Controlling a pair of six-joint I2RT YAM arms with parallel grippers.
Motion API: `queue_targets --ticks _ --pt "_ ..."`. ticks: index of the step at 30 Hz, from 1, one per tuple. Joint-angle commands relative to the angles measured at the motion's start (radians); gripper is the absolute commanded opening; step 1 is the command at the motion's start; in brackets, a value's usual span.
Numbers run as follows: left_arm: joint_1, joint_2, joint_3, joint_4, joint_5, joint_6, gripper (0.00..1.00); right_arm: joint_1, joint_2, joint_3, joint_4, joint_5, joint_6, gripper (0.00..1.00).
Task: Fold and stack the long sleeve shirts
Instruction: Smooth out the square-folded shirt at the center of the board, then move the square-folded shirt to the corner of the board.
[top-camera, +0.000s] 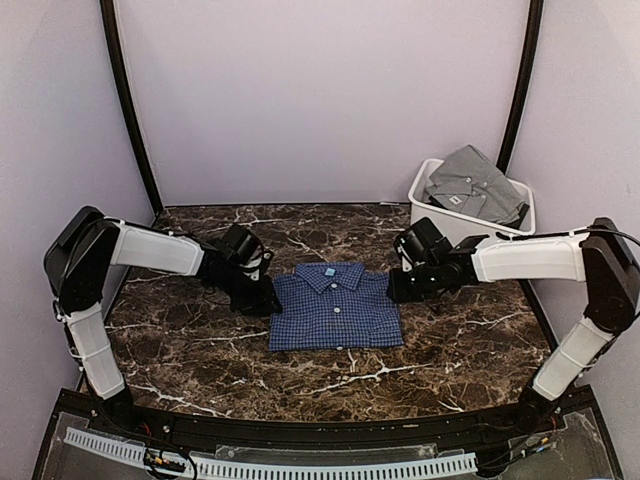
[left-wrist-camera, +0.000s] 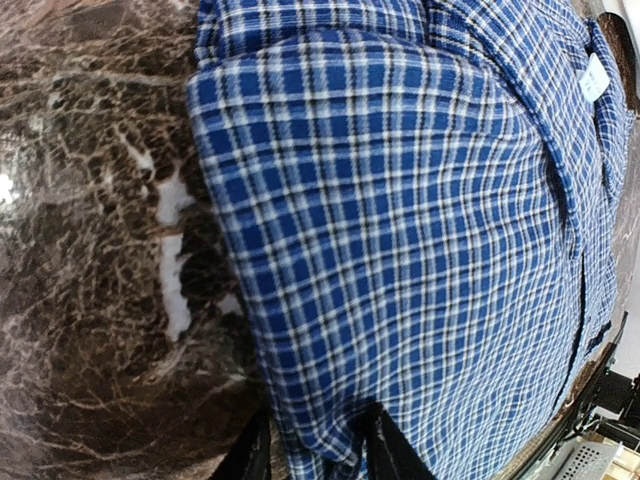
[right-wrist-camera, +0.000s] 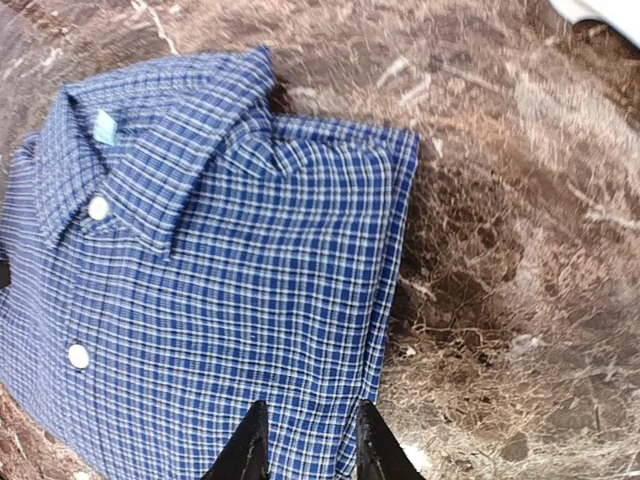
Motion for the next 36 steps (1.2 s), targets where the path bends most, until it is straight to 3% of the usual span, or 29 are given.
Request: queue_targets --ticks 1,5,8,12,16,25,36 --pt "-0.032 0.067 0.027 -0.067 -0.068 -0.028 0.32 0.007 -0.078 0.016 0.059 0.037 -0.025 0.29" --pt "-0.04 0.087 0.043 -0.07 -0.09 -0.052 0.26 0.007 -0.131 0.018 0.079 0.053 -0.033 0.31" --pt "-0.04 0.094 0.067 -0.083 -0.135 -0.058 0.12 0.006 -0.151 0.031 0.081 0.059 -0.041 0.31" --pt "-0.035 0.104 0.127 -0.126 -0.219 -0.045 0.0 0.007 -0.159 0.051 0.079 0.057 -0.047 0.32" --pt "0.011 0.104 0.167 -0.17 -0.283 -0.011 0.0 0.005 -0.161 0.063 0.079 0.057 -0.052 0.32" --pt "0.227 0.14 0.353 -0.253 -0.427 0.174 0.0 0.006 -0.142 0.102 0.06 0.068 -0.068 0.32" --pt "0.421 0.376 0.699 -0.328 -0.584 0.36 0.0 0.007 -0.079 0.182 0.002 0.076 -0.081 0.32"
